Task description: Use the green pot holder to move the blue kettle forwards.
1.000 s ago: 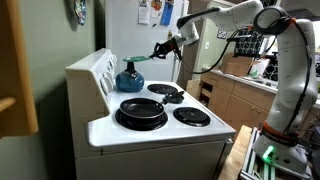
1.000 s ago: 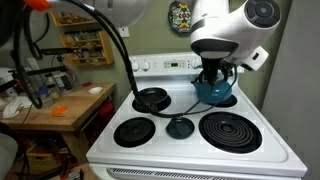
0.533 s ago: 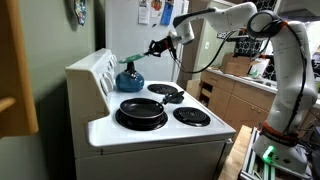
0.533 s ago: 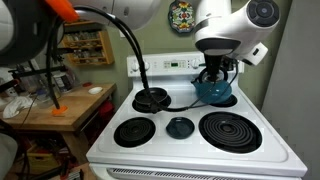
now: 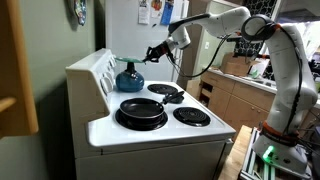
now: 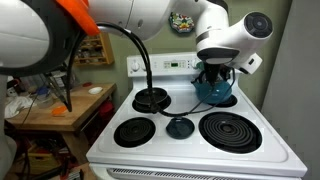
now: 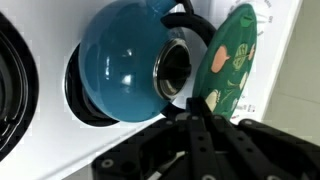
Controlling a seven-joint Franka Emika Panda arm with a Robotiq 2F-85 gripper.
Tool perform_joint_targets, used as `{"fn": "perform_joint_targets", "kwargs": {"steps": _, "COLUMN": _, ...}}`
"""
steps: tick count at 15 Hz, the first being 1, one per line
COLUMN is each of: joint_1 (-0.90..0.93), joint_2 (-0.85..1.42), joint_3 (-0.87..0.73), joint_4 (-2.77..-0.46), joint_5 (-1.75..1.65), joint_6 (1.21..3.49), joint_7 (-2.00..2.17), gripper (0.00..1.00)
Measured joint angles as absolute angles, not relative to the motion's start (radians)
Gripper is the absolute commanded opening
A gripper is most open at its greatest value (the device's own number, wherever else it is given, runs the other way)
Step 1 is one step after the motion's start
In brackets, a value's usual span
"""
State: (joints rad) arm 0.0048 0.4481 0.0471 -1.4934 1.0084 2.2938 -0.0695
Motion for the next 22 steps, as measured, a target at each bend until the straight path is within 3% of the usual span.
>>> {"fn": "perform_joint_targets", "kwargs": {"steps": 6, "joint_1": 0.005, "joint_2": 0.464, "joint_3": 0.050, "joint_4": -1.451, "joint_5": 1.002, "joint_6": 2.294, "joint_7": -0.056, "gripper": 0.02}}
{"fn": "perform_joint_targets", "kwargs": {"steps": 7, "joint_1": 0.006, "joint_2": 0.464, "joint_3": 0.051, "joint_4": -1.444, "joint_5": 0.997, "joint_6": 2.294, "joint_7": -0.054, "gripper": 0.07}}
{"fn": "perform_joint_targets", "kwargs": {"steps": 8, "joint_1": 0.008, "joint_2": 0.464, "joint_3": 0.051, "joint_4": -1.438, "joint_5": 0.986, "joint_6": 2.294, "joint_7": -0.048, "gripper": 0.25}}
{"fn": "perform_joint_targets", "kwargs": {"steps": 11, "joint_1": 0.012, "joint_2": 0.464, "joint_3": 0.051, "joint_4": -1.433, "joint_5": 0.954, "joint_6": 2.294, "joint_7": -0.028, "gripper": 0.39}}
{"fn": "perform_joint_targets", "kwargs": {"steps": 18, "joint_1": 0.015, "joint_2": 0.467, "joint_3": 0.053, "joint_4": -1.418, "joint_5": 0.920, "joint_6": 2.294, "joint_7": -0.005, "gripper": 0.92}}
{"fn": "perform_joint_targets", "kwargs": {"steps": 20, "joint_1": 0.015, "joint_2": 0.467, "joint_3": 0.054, "joint_4": -1.414, "joint_5": 0.908, "joint_6": 2.294, "joint_7": 0.001, "gripper": 1.00}}
{"fn": "perform_joint_targets", "kwargs": {"steps": 22, "joint_1": 0.017, "joint_2": 0.463, "joint_3": 0.053, "joint_4": -1.411, "joint_5": 0.860, "joint_6": 2.293, "joint_7": 0.028, "gripper": 1.00}}
